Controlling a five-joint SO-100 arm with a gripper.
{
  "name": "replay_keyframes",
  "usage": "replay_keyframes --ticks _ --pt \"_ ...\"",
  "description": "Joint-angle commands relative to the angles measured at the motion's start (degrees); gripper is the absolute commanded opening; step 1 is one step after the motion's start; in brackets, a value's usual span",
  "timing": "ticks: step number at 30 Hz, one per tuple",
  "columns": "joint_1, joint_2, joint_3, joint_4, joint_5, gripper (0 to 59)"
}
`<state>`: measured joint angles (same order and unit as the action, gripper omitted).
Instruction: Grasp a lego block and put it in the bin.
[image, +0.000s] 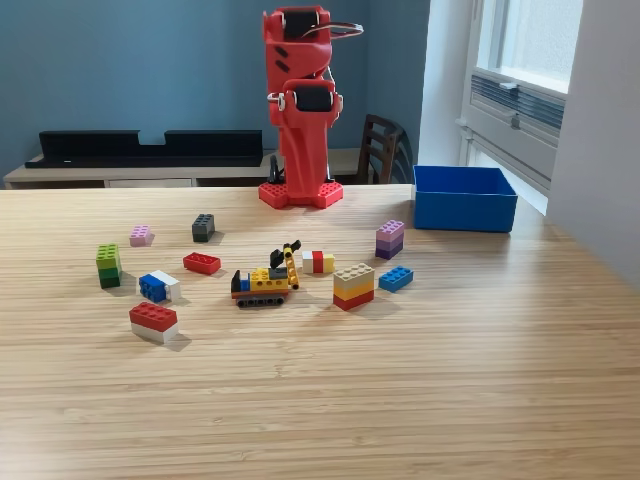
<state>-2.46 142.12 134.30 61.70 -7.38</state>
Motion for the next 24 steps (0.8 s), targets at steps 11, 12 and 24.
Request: replay_keyframes --ticks 11,12,24 --pt "0.1 -32.8 -29.6 0.0 -5.4 35.8" --pt "0.1 -34.6 -30.9 0.0 -5.2 36.2" --pt "-1.8 -54.7 -44.5 2.5 -5.0 35.5"
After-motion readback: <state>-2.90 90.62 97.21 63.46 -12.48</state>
